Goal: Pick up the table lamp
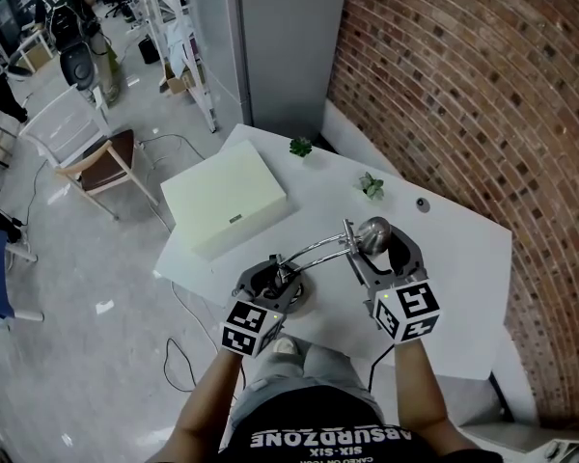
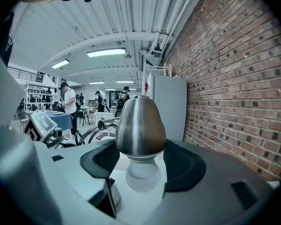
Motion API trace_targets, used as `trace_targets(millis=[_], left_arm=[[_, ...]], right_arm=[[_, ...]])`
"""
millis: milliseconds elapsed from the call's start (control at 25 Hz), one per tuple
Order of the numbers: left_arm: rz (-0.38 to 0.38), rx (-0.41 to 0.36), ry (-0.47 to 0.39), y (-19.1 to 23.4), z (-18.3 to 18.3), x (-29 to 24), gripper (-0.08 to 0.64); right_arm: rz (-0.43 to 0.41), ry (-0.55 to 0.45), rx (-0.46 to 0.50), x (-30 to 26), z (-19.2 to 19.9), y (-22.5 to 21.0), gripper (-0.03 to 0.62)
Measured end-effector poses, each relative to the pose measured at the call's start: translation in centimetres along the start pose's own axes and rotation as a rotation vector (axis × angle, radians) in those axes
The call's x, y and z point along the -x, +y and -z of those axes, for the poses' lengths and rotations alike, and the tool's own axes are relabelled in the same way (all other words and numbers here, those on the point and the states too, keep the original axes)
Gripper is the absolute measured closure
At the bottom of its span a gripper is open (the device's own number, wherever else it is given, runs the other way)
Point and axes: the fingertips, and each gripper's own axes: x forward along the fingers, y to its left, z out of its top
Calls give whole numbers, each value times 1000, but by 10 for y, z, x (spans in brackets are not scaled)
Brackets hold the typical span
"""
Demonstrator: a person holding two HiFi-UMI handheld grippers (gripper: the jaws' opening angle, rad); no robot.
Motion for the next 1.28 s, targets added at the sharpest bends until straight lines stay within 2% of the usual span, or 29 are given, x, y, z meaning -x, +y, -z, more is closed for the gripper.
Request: trace_targets(millis=[400,640,1280], left_arm=[[-52,10,-12,-1,-8,7,387],[-101,-20,-22,-2,-19,15,388],[-198,-34,-64,-15,-55,24,390]], right_arm=[[-52,-11,-25,-4,-5,-1,307],[-92,-16,-27,-4,-14,0,307],[-172,-68,3,6,-53,-8,307]])
